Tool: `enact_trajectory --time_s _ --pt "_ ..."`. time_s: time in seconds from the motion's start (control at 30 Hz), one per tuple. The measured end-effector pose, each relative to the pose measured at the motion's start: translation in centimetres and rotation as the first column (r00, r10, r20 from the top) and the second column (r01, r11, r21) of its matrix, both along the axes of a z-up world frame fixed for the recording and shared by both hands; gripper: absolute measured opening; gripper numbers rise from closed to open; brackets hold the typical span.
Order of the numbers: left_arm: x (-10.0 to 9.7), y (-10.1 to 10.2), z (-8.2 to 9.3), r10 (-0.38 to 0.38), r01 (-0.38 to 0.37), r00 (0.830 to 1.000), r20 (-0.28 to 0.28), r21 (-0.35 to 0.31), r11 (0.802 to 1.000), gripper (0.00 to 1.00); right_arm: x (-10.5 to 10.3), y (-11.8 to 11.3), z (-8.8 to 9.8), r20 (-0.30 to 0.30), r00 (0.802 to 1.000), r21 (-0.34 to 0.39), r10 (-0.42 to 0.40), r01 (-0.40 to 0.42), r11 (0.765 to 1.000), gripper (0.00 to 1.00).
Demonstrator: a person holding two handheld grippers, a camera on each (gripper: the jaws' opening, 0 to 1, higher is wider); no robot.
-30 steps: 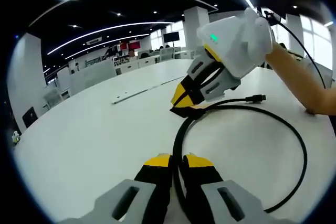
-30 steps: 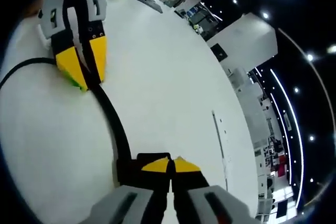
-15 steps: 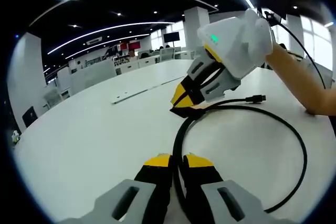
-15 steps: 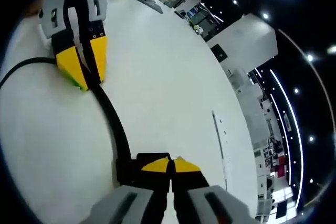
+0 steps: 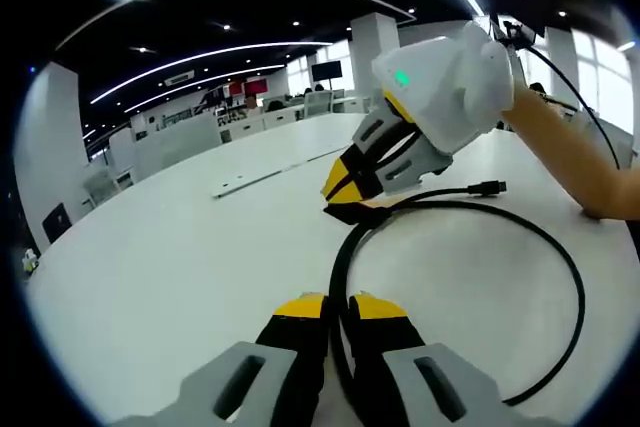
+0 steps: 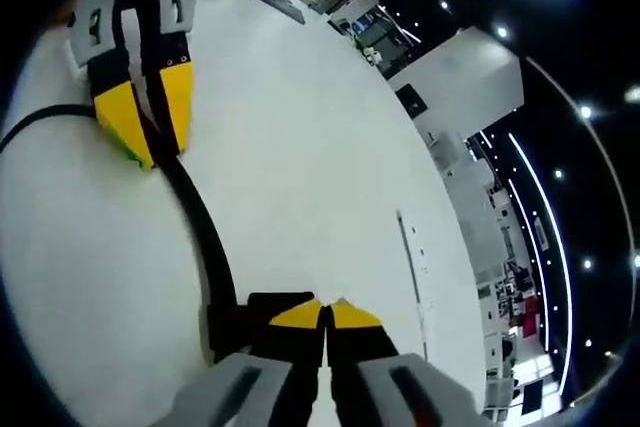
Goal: Find the charging cable on the desk, coil it up and secure with Velcro.
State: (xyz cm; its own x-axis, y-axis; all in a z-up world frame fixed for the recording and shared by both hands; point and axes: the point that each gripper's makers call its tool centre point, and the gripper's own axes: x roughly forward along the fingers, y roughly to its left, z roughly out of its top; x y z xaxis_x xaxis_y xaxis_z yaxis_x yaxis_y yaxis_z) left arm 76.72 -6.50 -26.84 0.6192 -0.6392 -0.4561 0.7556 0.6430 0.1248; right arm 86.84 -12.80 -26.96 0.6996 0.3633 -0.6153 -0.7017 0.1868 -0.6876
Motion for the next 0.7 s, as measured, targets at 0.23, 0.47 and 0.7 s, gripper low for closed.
enact_trajectory --time_s 0.23,0.47,0.7 --pt "0.1 0.0 0.0 0.000 0.000 1.000 0.000 -0.001 1.000 0.09 0.0 0.1 0.0 0.008 1.000 -0.015 0.011 -0.011 1.000 0.03" --pt "-0.1 -0.1 -0.1 0.001 -0.001 1.000 0.002 0.001 1.000 0.09 0.8 0.3 -0.1 0.029 1.000 0.008 -0.001 0.001 1.000 0.03" --pt "0.4 0.3 0.1 -0.001 0.001 1.000 0.004 -0.001 1.000 0.09 1.4 0.4 0.0 0.047 0.998 0.007 0.030 -0.030 1.000 0.04"
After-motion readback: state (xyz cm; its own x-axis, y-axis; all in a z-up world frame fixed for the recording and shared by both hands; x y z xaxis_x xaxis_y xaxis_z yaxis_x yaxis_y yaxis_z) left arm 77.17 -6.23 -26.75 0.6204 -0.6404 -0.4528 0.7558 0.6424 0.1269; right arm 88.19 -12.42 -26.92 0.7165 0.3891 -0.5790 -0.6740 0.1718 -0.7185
